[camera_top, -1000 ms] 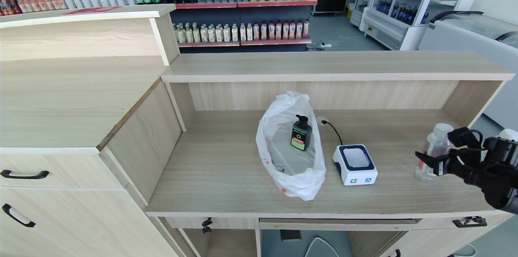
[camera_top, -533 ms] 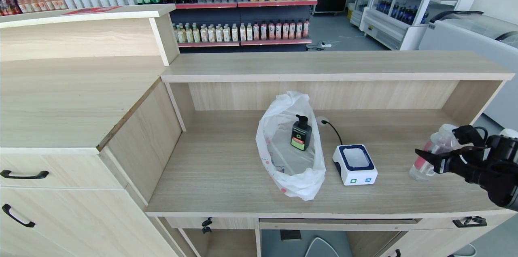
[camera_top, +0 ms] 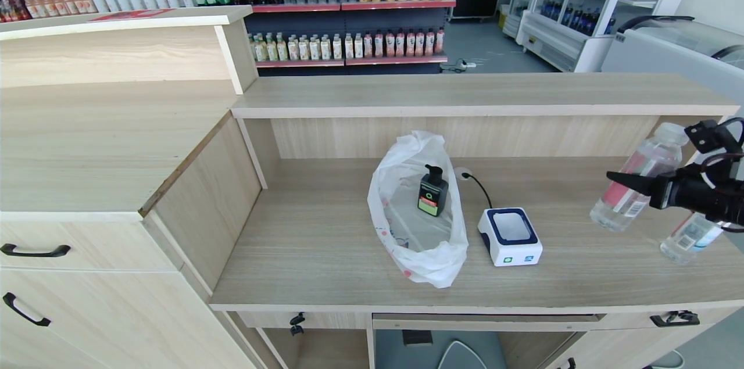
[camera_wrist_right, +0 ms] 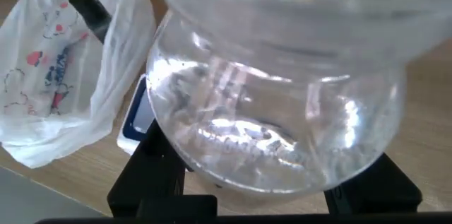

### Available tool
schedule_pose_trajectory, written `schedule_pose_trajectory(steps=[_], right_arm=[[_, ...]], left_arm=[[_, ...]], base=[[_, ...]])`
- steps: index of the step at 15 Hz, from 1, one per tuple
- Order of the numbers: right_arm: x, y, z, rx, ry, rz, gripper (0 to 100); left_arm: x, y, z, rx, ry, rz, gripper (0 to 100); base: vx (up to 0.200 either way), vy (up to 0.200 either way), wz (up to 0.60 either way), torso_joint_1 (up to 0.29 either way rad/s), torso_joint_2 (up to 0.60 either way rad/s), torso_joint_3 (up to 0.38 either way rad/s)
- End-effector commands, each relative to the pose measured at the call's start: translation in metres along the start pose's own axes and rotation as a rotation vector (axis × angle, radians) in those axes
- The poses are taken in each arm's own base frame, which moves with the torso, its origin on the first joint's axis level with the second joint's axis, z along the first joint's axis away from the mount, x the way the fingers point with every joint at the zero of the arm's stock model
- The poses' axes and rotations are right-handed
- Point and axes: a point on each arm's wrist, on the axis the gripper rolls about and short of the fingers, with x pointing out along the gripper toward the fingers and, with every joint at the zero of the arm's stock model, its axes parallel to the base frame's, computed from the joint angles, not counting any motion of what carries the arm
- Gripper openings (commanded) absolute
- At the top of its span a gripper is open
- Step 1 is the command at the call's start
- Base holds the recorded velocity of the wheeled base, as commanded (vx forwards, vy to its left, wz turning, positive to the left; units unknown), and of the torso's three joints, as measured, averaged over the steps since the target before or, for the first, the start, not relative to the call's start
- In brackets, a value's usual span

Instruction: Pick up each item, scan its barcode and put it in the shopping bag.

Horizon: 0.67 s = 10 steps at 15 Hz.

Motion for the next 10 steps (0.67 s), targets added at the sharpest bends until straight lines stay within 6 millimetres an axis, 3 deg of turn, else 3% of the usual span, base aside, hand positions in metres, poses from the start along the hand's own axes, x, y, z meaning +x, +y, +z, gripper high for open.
schedule_pose_trajectory(steps=[1,4,7,10], right_arm=[[-0.056,0.052,0.075,-0.096,-0.132,0.019,0],[-0.103,0.089,0.094,-0.028,-0.103,0.025,0],[-0.136,0.122,0.089,0.135,0.036,0.025,0],[-0.138,0.152,0.101,0.327,0.100,-0.049,0]], left_arm=[[0.000,0.000,0.000,0.000,0.001,0.000,100],[0.000,0.000,0.000,0.000,0.001,0.000,100],[0.000,0.000,0.000,0.000,0.001,0.000,100],[0.000,0.000,0.000,0.000,0.001,0.000,100]], base=[[0.000,0.000,0.00,0.000,0.00,0.000],[0.000,0.000,0.00,0.000,0.00,0.000],[0.000,0.000,0.00,0.000,0.00,0.000],[0.000,0.000,0.00,0.000,0.00,0.000]])
